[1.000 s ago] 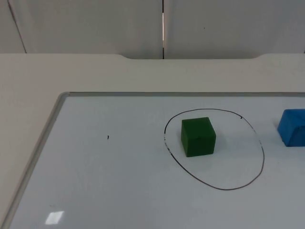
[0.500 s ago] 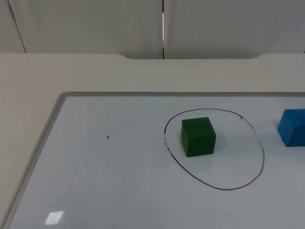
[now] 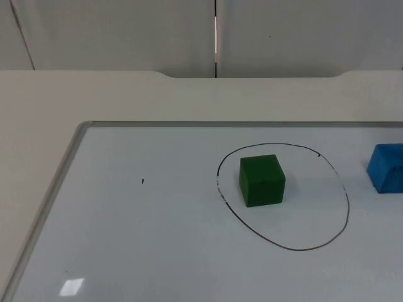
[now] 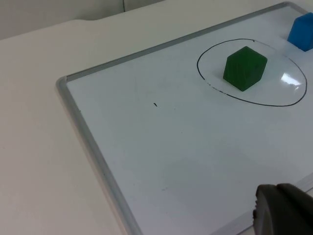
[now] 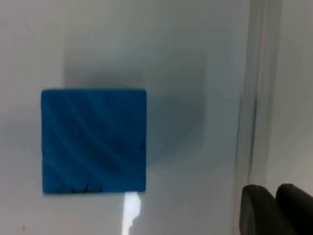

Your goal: Push the two cubes into the marked area.

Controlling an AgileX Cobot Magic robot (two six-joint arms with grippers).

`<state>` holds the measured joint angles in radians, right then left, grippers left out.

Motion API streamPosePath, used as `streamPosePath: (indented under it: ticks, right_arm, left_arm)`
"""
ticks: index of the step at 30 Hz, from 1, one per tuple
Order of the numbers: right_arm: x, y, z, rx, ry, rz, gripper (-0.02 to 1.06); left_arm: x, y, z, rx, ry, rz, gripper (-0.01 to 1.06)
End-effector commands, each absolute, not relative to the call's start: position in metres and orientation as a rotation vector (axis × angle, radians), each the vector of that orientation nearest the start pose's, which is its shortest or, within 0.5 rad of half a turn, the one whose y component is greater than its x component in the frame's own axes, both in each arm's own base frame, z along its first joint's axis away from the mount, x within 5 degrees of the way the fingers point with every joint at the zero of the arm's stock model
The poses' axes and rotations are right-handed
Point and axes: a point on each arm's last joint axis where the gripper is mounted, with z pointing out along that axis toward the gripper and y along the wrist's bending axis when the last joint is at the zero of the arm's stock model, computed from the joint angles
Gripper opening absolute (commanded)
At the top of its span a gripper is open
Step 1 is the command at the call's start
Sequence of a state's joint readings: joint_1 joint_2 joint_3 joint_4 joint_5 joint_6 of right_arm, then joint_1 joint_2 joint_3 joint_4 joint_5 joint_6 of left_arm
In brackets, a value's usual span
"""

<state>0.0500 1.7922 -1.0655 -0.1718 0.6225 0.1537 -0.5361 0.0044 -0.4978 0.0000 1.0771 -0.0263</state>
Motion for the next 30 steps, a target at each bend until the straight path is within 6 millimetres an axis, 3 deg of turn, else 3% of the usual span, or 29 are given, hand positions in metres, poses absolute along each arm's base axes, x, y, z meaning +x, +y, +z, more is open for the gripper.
streamPosePath:
  ticks: [1, 6, 16, 30]
  right_arm:
    - [0.353, 0.007, 0.162, -0.034, 2.829, -0.127, 0.08]
    - [0.366, 0.011, 0.139, 0.019, 2.829, -0.063, 0.08]
    - [0.374, 0.014, 0.114, 0.054, 2.810, -0.012, 0.08]
    - [0.374, 0.018, 0.112, 0.100, 2.823, 0.062, 0.08]
  left_arm:
    - [-0.004, 0.003, 0.275, 0.514, 2.019, -0.349, 0.00]
    - [-0.004, 0.003, 0.275, 0.514, 2.019, -0.349, 0.00]
    - [-0.004, 0.003, 0.275, 0.514, 2.019, -0.349, 0.00]
    - [-0.004, 0.003, 0.275, 0.513, 2.019, -0.343, 0.00]
